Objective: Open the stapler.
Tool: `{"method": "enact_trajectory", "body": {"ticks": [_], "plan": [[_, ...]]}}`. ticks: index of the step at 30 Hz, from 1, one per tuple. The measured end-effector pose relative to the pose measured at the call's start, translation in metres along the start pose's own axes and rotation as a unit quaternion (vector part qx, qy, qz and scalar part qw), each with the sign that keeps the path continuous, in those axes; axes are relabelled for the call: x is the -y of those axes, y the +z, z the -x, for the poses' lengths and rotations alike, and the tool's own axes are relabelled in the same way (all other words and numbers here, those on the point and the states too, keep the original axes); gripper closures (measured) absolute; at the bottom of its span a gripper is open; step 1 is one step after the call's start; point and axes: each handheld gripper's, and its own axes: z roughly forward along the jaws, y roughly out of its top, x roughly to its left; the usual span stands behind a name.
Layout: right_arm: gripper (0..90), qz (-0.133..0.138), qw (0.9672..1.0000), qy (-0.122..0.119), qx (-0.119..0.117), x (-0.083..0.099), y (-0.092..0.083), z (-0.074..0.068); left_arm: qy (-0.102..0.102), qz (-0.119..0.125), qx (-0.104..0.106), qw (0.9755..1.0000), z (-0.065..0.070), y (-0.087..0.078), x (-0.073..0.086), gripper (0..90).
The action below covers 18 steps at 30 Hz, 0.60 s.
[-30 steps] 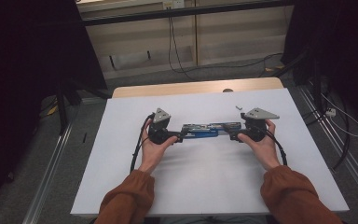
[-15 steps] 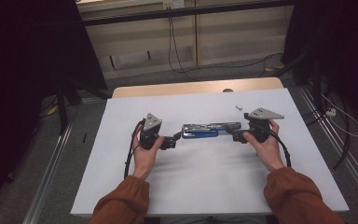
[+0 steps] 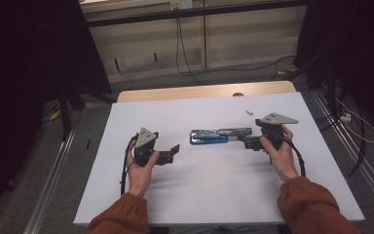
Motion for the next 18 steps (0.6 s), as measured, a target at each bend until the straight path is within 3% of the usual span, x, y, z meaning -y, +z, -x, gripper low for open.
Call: {"method": "enact_trajectory", "body": {"ticks": [3,6,12,16,18], "plan": [[2.4,-0.009,0.9999,0.011,-0.008,-0.001,-0.001,0.002,0.009,-0.008,-0.003,0.9999,0.001,-0.006,0.005,4.1],[3.7,-0.012,0.9998,0.013,-0.009,-0.001,-0.002,0.003,0.016,0.003,-0.016,0.9997,0.001,-0.017,0.009,3.8],[3.6,-0.005,0.9999,0.009,-0.006,-0.004,-0.006,0.005,0.005,0.034,-0.037,0.9987,-0.001,-0.042,0.019,3.6],[3.9,0.004,0.9999,0.007,-0.006,-0.008,-0.009,0.005,0.012,0.037,-0.050,0.9980,-0.001,-0.059,0.024,3.4],[4.0,0.000,0.9999,0.007,-0.014,-0.008,-0.009,0.005,0.006,0.040,-0.057,0.9976,0.000,-0.068,0.026,3.4]]}}
